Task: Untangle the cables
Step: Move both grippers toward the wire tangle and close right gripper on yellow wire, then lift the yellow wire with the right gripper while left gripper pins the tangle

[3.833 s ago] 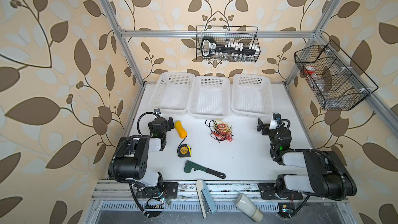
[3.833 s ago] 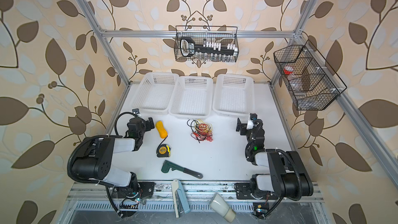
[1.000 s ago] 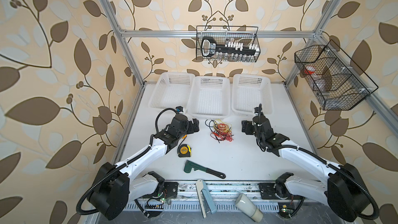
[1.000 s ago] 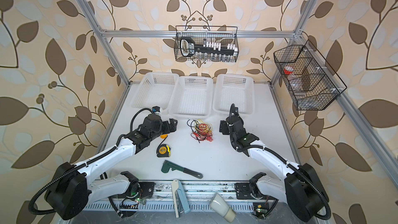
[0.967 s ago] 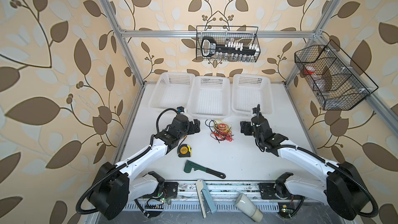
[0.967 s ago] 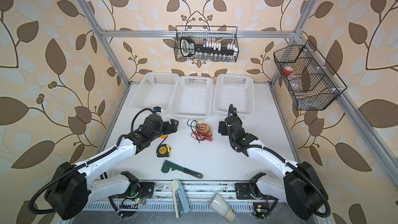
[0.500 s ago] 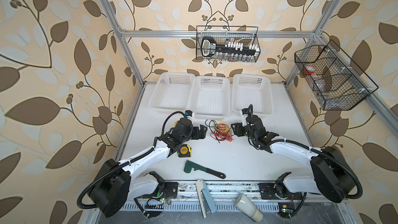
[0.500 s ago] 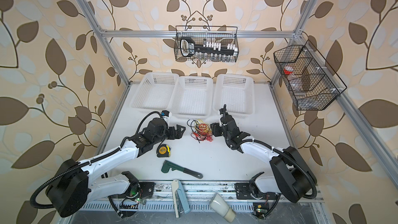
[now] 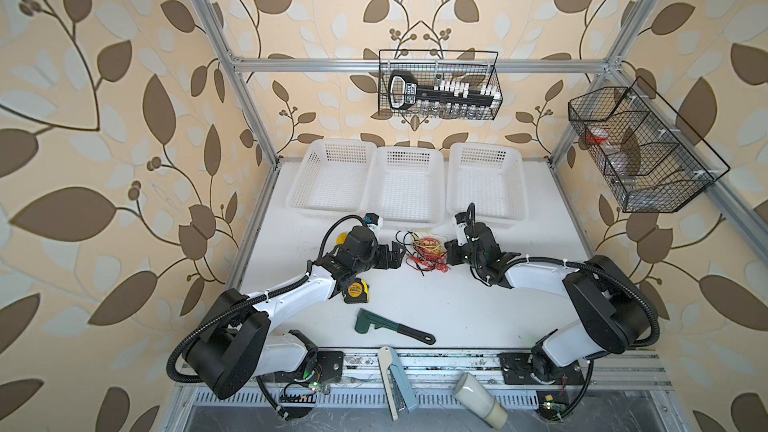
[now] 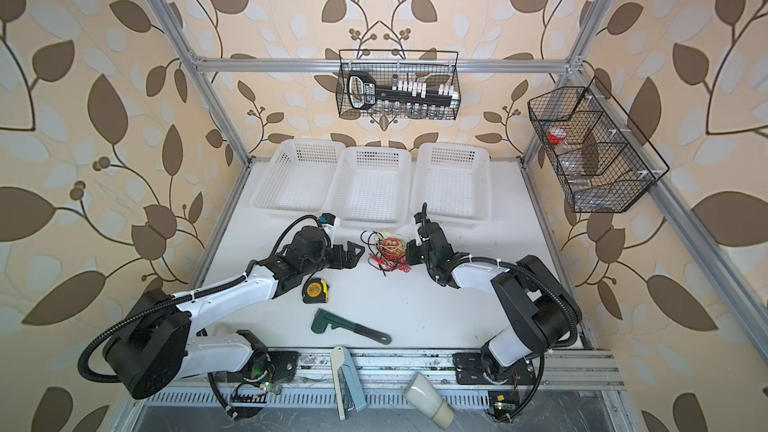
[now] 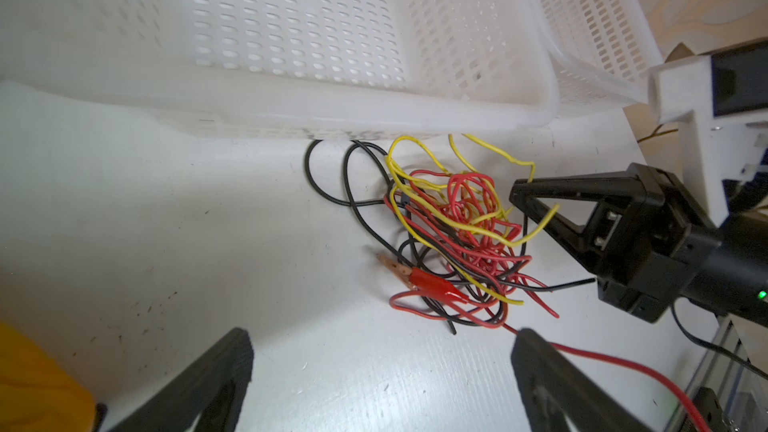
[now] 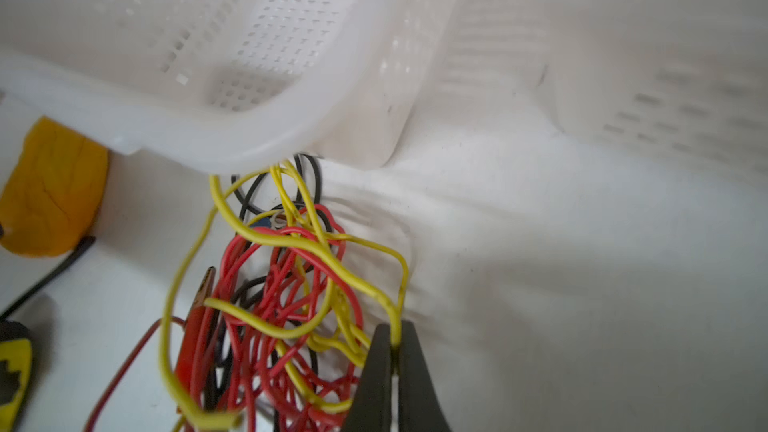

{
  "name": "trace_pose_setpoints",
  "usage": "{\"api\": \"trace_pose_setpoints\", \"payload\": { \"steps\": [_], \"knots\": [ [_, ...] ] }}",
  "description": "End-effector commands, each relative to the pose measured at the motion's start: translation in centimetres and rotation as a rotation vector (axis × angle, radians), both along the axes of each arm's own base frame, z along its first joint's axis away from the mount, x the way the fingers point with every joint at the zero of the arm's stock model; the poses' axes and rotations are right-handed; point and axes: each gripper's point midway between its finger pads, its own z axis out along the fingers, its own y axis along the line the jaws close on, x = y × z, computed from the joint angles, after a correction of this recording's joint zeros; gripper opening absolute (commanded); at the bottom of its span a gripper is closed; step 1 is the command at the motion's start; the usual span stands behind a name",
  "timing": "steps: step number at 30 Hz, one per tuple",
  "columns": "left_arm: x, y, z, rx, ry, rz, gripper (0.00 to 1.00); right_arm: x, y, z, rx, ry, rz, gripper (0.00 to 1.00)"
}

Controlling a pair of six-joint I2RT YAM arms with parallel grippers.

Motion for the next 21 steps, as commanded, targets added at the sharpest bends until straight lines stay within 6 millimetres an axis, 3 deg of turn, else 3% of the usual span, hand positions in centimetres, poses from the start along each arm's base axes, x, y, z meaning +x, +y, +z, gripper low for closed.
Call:
{"api": "trace_pose_setpoints", "payload": {
  "steps": [1, 4, 14, 21],
  "knots": [
    [0.8, -0.9, 2.1, -0.028, -0.068, -0.022, 0.99, 0.6, 1.5, 3.0, 0.03, -0.089, 0.058, 0.0],
    [0.9, -0.9, 2.1, -0.029, -0.072, -0.017, 0.99, -0.1, 1.9, 4.5, 0.018, -0.13, 0.096, 0.0],
    [1.1, -0.6, 2.8, -0.043, -0.103, 0.002, 0.99, -2.8, 4.0, 13.5, 0.057, -0.348, 0.226, 0.0],
    [0.9, -0.2, 3.8, -0.047, -0.137, 0.012, 0.99, -3.2, 4.5, 16.4, 0.074, -0.389, 0.241, 0.0]
  ]
}}
